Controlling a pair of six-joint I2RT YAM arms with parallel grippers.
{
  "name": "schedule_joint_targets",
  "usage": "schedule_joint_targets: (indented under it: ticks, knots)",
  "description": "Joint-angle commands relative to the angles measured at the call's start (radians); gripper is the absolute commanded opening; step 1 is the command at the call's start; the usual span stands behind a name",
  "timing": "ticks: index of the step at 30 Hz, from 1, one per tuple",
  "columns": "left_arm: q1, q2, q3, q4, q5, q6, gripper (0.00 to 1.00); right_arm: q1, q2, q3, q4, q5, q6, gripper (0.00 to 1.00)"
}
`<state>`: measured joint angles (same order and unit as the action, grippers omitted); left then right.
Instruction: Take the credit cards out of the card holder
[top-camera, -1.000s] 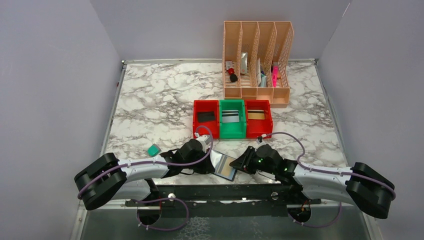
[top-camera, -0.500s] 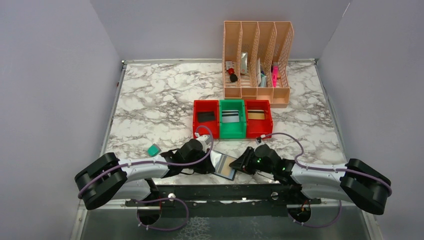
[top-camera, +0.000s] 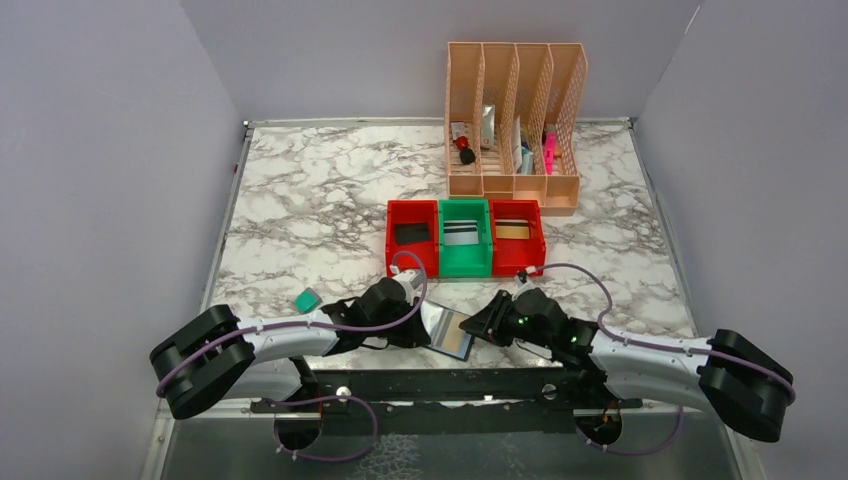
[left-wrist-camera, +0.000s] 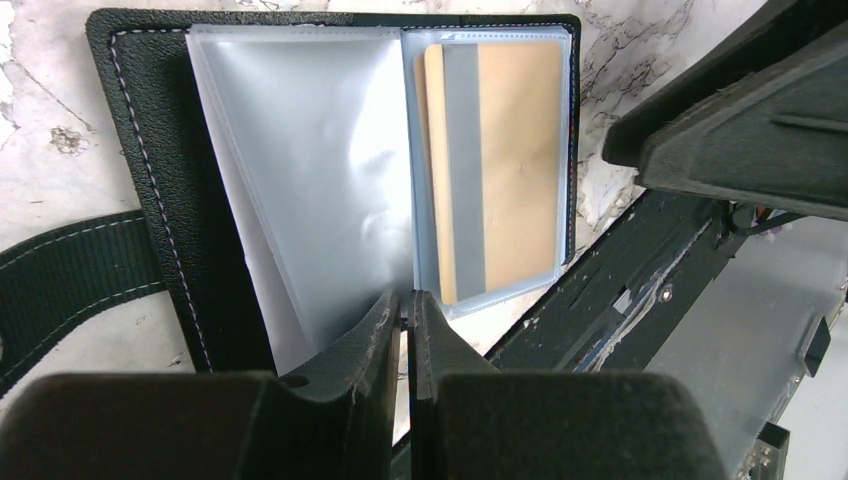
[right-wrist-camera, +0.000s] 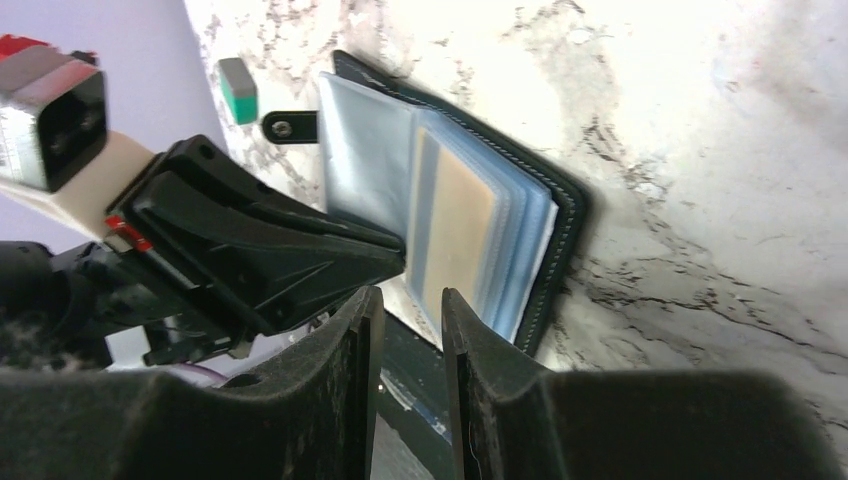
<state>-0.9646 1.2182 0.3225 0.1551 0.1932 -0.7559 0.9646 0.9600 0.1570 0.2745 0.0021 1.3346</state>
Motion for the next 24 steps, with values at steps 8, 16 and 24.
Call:
schedule_joint_targets:
  ticks: [8, 16, 24]
  knots:
    - [-0.006, 0.000, 0.010, -0.027, -0.021, 0.012, 0.12, -0.001, 0.155, 0.019, 0.084, -0.033, -0.016, 0.33]
    - [-0.006, 0.009, 0.010, -0.026, -0.023, 0.015, 0.12, -0.001, 0.155, 0.033, 0.094, -0.044, -0.043, 0.30]
    - [-0.007, 0.001, 0.010, -0.030, -0.024, 0.016, 0.13, -0.001, 0.140, 0.090, 0.007, -0.061, -0.093, 0.28]
